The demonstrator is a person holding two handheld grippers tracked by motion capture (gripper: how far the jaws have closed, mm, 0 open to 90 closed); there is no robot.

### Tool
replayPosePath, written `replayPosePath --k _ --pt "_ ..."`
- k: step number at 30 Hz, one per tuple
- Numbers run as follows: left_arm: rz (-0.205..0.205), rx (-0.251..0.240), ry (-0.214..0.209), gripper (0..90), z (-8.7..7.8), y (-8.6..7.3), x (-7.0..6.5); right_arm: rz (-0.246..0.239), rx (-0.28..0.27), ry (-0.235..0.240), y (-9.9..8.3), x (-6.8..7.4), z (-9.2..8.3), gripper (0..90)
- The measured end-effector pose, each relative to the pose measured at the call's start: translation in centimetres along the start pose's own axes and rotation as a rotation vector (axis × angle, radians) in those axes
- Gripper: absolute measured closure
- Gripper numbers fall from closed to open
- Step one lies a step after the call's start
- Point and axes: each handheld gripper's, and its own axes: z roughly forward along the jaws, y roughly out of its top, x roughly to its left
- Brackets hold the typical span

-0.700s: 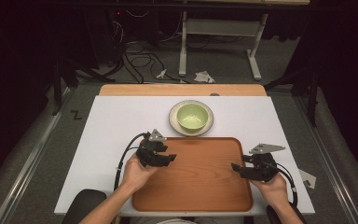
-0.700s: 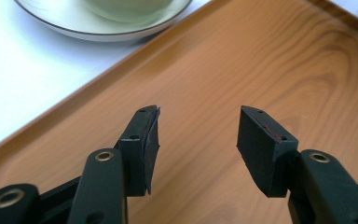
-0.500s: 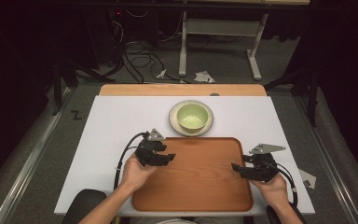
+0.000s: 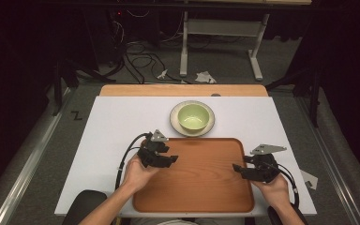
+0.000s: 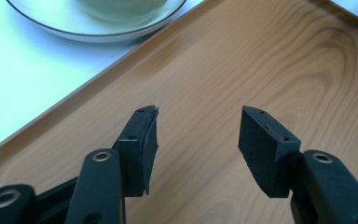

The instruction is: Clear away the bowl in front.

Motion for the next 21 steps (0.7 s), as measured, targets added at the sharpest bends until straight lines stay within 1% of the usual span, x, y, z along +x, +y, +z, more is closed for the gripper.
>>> replayPosePath --k 4,5,8,11,14,17,18,19,21 --pt "-0.005 -0.001 -0.009 46.9 -0.1 0.2 0.0 -0.006 0.001 0.002 0.0 -0.1 0.0 43.1" --pt "-0.007 -0.002 -0.011 46.9 -0.1 0.2 0.0 0.007 0.002 0.0 -0.1 0.0 0.0 43.0" --pt "-0.01 0.0 -0.017 46.8 -0.2 0.3 0.0 -0.003 -0.004 -0.002 -0.1 0.0 -0.1 43.1" --pt "-0.009 -0.003 -0.02 46.7 -0.4 0.5 0.0 0.002 0.0 -0.002 -0.1 0.0 -0.1 43.1" --pt "0.002 0.003 -0.024 46.7 -0.7 0.8 0.2 -0.004 0.002 0.006 0.0 -0.1 0.1 43.1" --pt "-0.008 0.01 -0.032 46.8 -0.8 1.3 0.3 -0.004 0.003 0.004 0.0 -0.1 0.1 43.1" --pt "-0.004 0.009 -0.034 46.8 -0.8 1.5 0.3 -0.005 0.002 0.005 0.0 -0.1 0.1 43.1" --pt "-0.001 0.009 -0.035 46.8 -0.9 1.7 0.2 0.005 0.003 0.002 -0.1 0.0 0.0 43.1" --pt "0.016 0.012 -0.032 46.8 -1.0 2.2 0.0 -0.003 0.0 -0.002 -0.1 0.0 -0.1 43.1"
